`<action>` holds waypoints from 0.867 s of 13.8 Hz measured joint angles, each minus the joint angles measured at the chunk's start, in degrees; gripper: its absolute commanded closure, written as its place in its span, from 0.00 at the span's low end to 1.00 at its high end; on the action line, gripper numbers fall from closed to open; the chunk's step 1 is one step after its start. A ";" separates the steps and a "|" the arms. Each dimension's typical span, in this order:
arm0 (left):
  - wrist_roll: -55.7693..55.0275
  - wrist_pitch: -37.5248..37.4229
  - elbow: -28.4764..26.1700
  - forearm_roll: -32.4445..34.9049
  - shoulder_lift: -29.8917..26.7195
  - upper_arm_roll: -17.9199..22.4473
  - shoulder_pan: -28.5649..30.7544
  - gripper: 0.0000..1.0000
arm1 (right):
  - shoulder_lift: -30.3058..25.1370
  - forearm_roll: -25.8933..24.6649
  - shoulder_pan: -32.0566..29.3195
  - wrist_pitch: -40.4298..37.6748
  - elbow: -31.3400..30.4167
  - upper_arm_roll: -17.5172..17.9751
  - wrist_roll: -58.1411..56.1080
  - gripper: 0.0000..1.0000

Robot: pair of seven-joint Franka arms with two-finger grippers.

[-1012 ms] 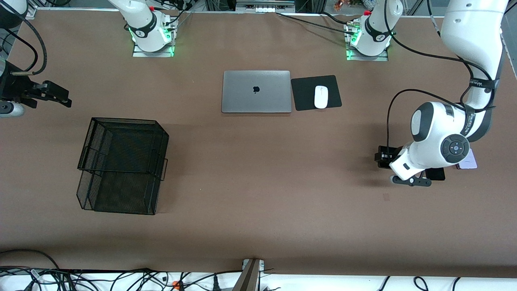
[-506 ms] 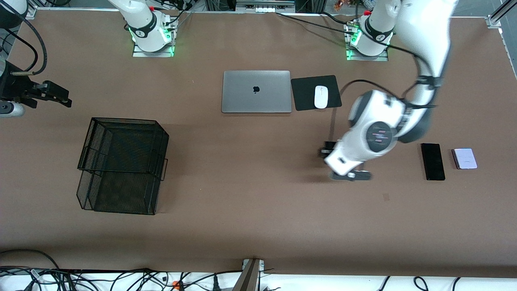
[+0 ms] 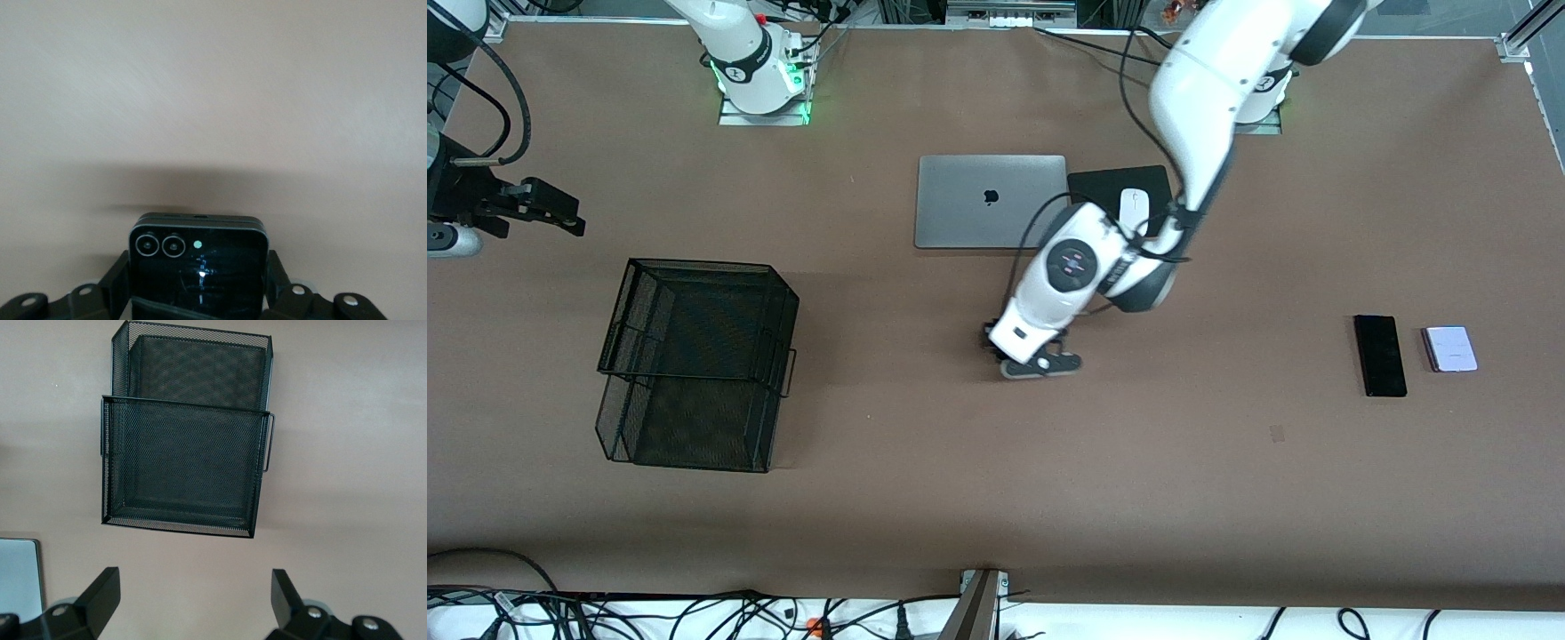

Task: Place phones with both arms
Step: 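Carry the flip phone to the table middle and release it, then grasp the flip phone with the right gripper while the left gripper reaches the black phone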

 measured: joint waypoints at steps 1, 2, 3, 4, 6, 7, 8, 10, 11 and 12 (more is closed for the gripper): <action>-0.87 0.39 0.21 0.00 0.45 0.11 -1.12 0.00 | 0.01 0.00 0.00 0.00 0.00 0.00 -0.01 0.00; -1.28 0.01 0.28 0.00 0.35 0.41 -1.57 0.00 | 0.01 0.00 0.00 0.00 0.00 0.00 -0.01 0.00; -1.34 -2.05 0.44 0.00 -0.18 1.00 -1.50 0.00 | 0.01 0.00 0.00 0.00 0.00 0.01 -0.02 0.00; -1.34 -6.17 0.86 0.00 -1.13 2.13 -1.21 0.00 | 0.02 0.00 0.00 0.00 0.00 0.01 -0.03 0.00; -0.98 -16.79 2.09 0.49 -4.92 6.52 -0.42 0.00 | 0.03 0.00 0.04 0.00 0.00 0.13 -0.04 0.00; -0.23 -22.42 2.49 1.87 -7.69 9.01 0.22 0.00 | 0.09 0.00 0.21 0.02 -0.01 0.26 -0.07 0.00; 1.87 -28.28 2.61 3.99 -10.73 11.36 1.13 0.00 | 0.27 0.01 0.73 0.06 -0.02 0.45 -0.09 0.00; 7.47 -37.17 2.44 10.13 -15.97 14.66 3.99 0.00 | 1.38 0.02 3.80 0.42 -0.18 0.76 -0.10 0.00; 10.78 -39.58 2.18 13.37 -17.77 15.68 6.16 0.00 | 2.61 0.02 6.64 1.38 -0.29 0.90 -0.06 0.00; 15.03 -40.48 1.89 15.34 -18.79 16.18 8.99 0.00 | 4.28 0.03 10.11 3.47 -0.45 1.02 1.38 0.00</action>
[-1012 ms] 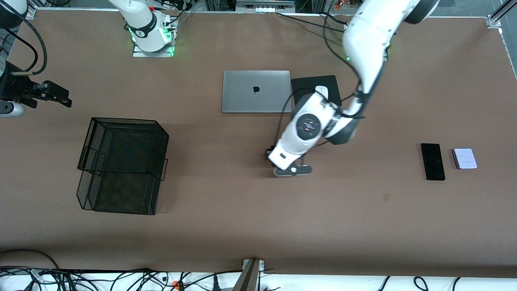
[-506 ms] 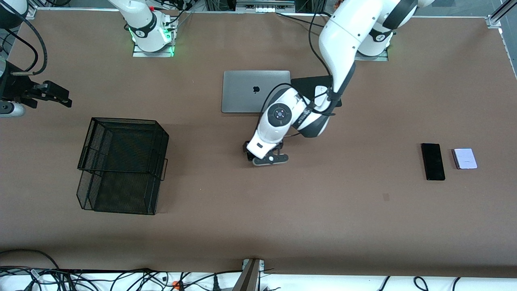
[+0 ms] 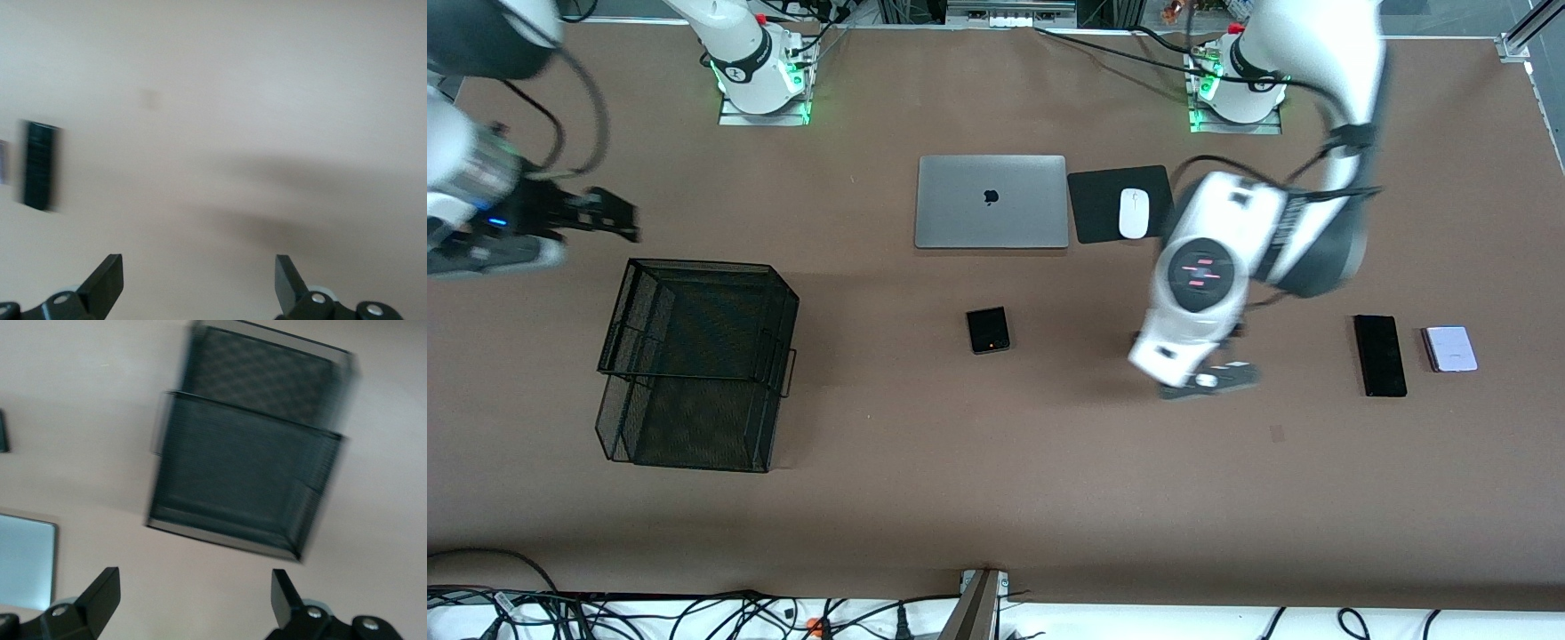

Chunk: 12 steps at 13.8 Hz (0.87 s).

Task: Place phones with both arms
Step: 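Grasp the flip phone with the right gripper while the left gripper reaches the black phone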

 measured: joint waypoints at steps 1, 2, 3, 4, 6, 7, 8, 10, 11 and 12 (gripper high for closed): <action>4.73 -0.09 -0.12 0.77 -0.30 0.22 3.16 0.00 | 1.92 0.01 3.54 2.67 -0.15 0.13 3.81 0.00; 9.43 -0.08 -0.25 0.95 -0.26 0.34 6.84 0.00 | 4.15 0.02 7.03 5.35 -0.18 0.32 8.78 0.00; 13.55 0.19 -0.62 1.02 -0.20 0.36 10.74 0.00 | 6.70 0.02 10.57 7.97 0.04 0.43 13.55 0.00; 17.71 0.91 -1.09 1.04 -0.16 0.35 14.65 0.00 | 9.64 0.02 14.23 10.09 1.04 0.52 17.91 0.00; 27.80 3.40 -1.76 1.02 -0.05 0.23 21.75 0.00 | 17.09 -0.04 21.71 12.80 6.68 0.62 25.84 0.00; 32.39 4.65 -1.98 1.00 0.00 0.17 24.66 0.00 | 21.37 -0.09 25.17 13.78 10.81 0.59 29.00 0.00; 36.19 5.78 -2.43 0.69 0.10 0.09 27.16 0.00 | 25.57 -0.12 28.06 14.94 14.94 0.56 31.84 0.00; 42.94 9.99 -4.61 -2.73 1.08 0.03 31.38 0.00 | 32.90 -0.16 32.11 18.80 21.23 0.39 36.99 0.00; 46.11 13.35 -6.25 -4.78 2.05 0.00 33.20 0.00 | 35.71 -0.18 33.31 21.18 22.83 0.32 38.66 0.00; 48.87 17.00 -8.09 -6.94 3.29 -0.02 34.93 0.00 | 37.95 -0.20 34.05 22.71 23.59 0.25 39.28 0.00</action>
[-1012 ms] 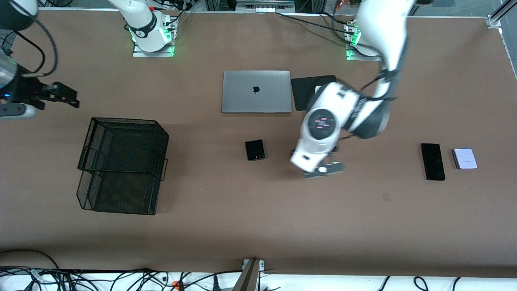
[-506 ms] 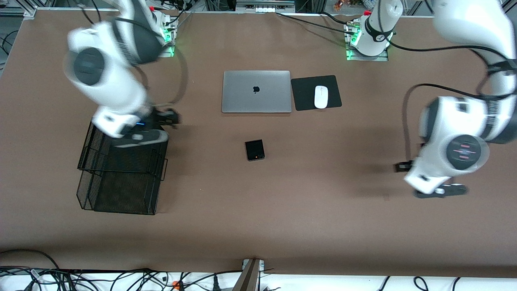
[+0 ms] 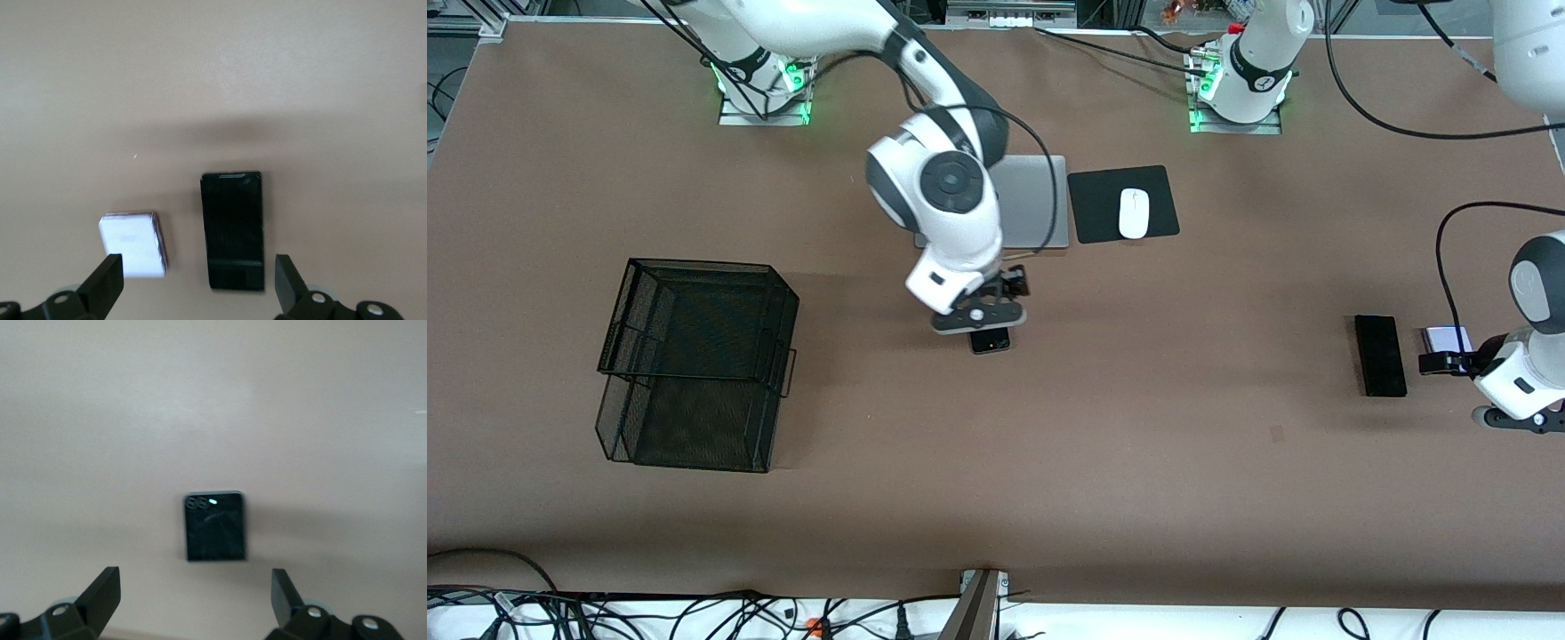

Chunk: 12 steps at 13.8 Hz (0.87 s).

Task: Place phones with both arms
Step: 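Grasp the flip phone with the right gripper while the left gripper reaches the black phone, then drop the flip phone in the basket while the left gripper moves the black phone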

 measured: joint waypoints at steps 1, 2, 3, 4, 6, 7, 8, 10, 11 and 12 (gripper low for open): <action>1.92 2.56 -1.70 -2.25 1.18 -0.07 1.27 0.00 | 1.78 -0.35 0.37 0.66 0.29 -0.08 0.02 0.00; 2.94 3.73 -3.38 -4.75 2.09 -0.17 1.95 0.00 | 3.21 -1.41 0.42 1.09 0.28 -0.11 -0.13 0.00; 3.27 4.02 -5.06 -7.29 2.62 -0.38 2.10 0.00 | 4.45 -2.54 0.39 2.03 0.22 -0.22 -0.28 0.00; 3.34 4.07 -6.79 -9.08 2.83 -0.69 2.06 0.00 | 5.57 -3.16 0.38 3.84 0.03 -0.40 -0.62 0.00; 3.34 4.38 -9.91 -10.04 3.11 -1.21 1.96 0.00 | 7.53 -3.49 0.36 7.70 -0.59 -0.67 -1.81 0.00; 3.58 5.30 -10.87 -10.04 3.36 -1.28 1.96 0.00 | 8.43 -3.49 0.35 9.21 -0.76 -0.72 -2.29 0.00; 4.24 6.71 -11.44 -10.04 3.53 -1.27 1.97 0.00 | 9.26 -3.51 0.36 10.46 -0.81 -0.72 -2.61 0.00; 5.79 8.86 -11.59 -9.28 3.58 -1.23 1.97 0.00 | 10.65 -3.57 0.38 11.76 -0.83 -0.72 -2.82 0.00; 6.06 9.74 -11.59 -8.42 3.58 -1.23 1.97 0.00 | 11.04 -3.58 0.38 11.97 -0.83 -0.72 -2.84 0.00; 6.09 10.28 -11.58 -7.82 3.58 -1.22 1.97 0.00 | 11.19 -3.59 0.39 12.05 -0.82 -0.72 -2.85 0.00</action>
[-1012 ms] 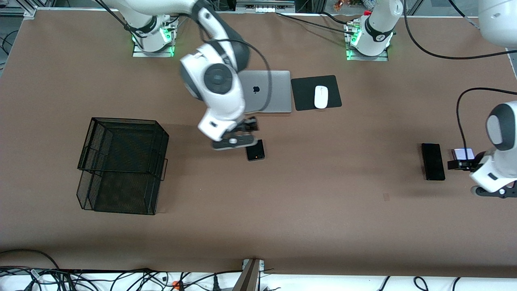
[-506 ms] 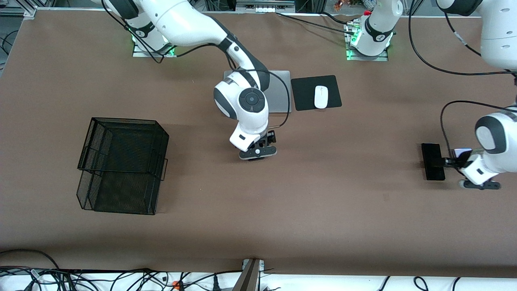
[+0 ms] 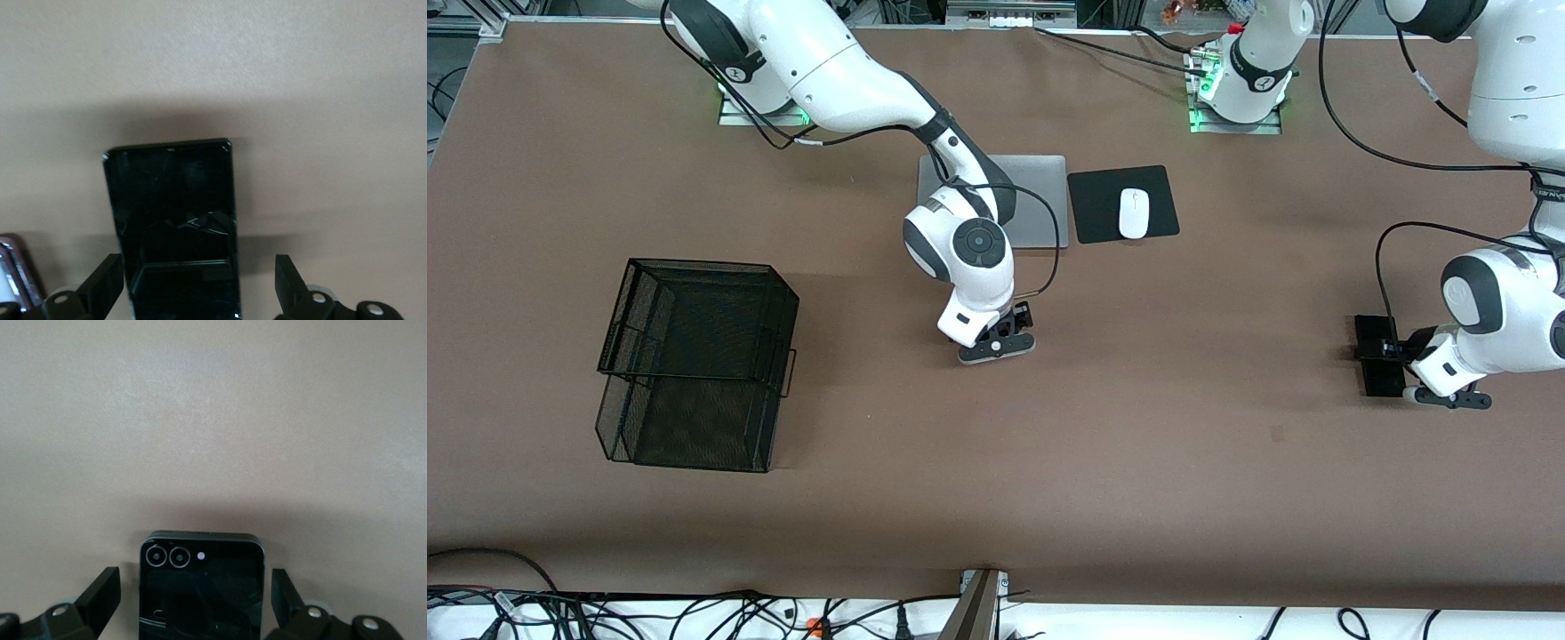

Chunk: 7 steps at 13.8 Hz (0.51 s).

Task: Place phones with both arms
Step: 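Drop the flip phone in the basket while the left gripper moves the black phone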

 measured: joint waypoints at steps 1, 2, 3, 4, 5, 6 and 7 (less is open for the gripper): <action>0.01 0.16 0.00 0.30 0.00 0.03 0.00 0.00 | 0.03 0.00 0.00 0.00 0.00 0.00 -0.01 0.04; 0.01 0.17 -0.02 0.36 0.03 0.08 0.01 0.00 | 0.03 0.00 0.00 0.01 0.00 0.00 -0.01 0.37; 0.01 0.17 -0.08 0.36 0.16 0.13 0.06 0.00 | 0.06 0.00 0.00 0.15 0.00 0.00 -0.01 0.68; 0.01 0.17 -0.15 0.37 0.41 0.19 0.19 0.00 | 0.07 0.00 0.00 0.51 0.00 0.00 -0.02 0.90; 0.01 0.22 -0.22 0.37 0.78 0.25 0.38 0.00 | 0.08 0.00 -0.02 0.63 0.00 -0.04 -0.03 1.00; 0.01 0.50 -0.27 0.37 1.26 0.27 0.59 0.13 | 0.02 0.00 -0.06 0.67 0.02 -0.05 -0.04 1.00; 0.02 1.09 -0.36 0.37 1.70 0.28 0.76 0.35 | 0.03 0.00 -0.08 0.76 0.01 -0.05 -0.09 1.00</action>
